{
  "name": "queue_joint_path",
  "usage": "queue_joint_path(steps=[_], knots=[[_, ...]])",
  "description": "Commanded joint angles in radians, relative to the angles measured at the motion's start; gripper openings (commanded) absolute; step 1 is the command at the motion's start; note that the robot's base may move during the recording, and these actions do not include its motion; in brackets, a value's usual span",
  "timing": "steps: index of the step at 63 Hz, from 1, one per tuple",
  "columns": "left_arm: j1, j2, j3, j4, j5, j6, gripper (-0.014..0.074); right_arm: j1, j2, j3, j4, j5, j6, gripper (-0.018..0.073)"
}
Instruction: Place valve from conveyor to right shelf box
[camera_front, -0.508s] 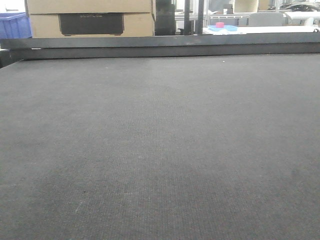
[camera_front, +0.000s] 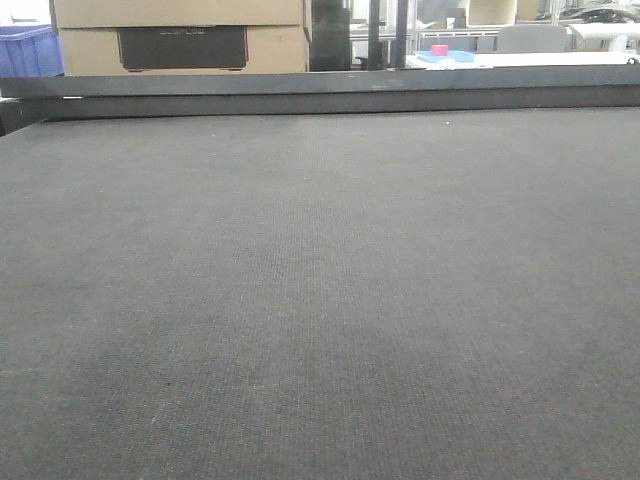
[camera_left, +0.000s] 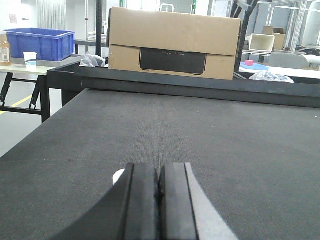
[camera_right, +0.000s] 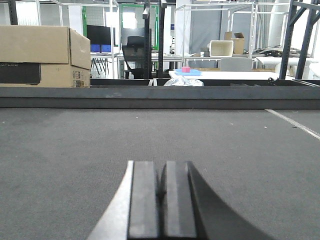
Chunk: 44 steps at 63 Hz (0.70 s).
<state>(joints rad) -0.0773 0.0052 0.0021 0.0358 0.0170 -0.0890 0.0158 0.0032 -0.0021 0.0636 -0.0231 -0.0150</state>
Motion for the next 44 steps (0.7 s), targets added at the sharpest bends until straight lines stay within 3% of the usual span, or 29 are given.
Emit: queue_joint_path(steps=[1,23,29,44], knots=[[0.002,-0.005,-0.002,-0.002,-0.017,-0.006,-0.0111,-0.003,-0.003,0.002,-0.007,-0.023,-0.002,-0.0163],[0.002,-0.005,-0.002,0.006,-0.006,0.007,-0.0111,-0.003,-0.003,0.002,0.009,-0.072,-0.002,-0.0163],[0.002,-0.005,-0.093,0.004,0.122,0.007,-0.0111,-0.003,-0.003,-0.072,0.103,0.017,-0.002,-0.0163],[0.002,0.073,-0.469,0.009,0.478,0.007,-0.0111,-0.003,0.091,-0.345,0.066,0.264,-0.002,-0.0163]])
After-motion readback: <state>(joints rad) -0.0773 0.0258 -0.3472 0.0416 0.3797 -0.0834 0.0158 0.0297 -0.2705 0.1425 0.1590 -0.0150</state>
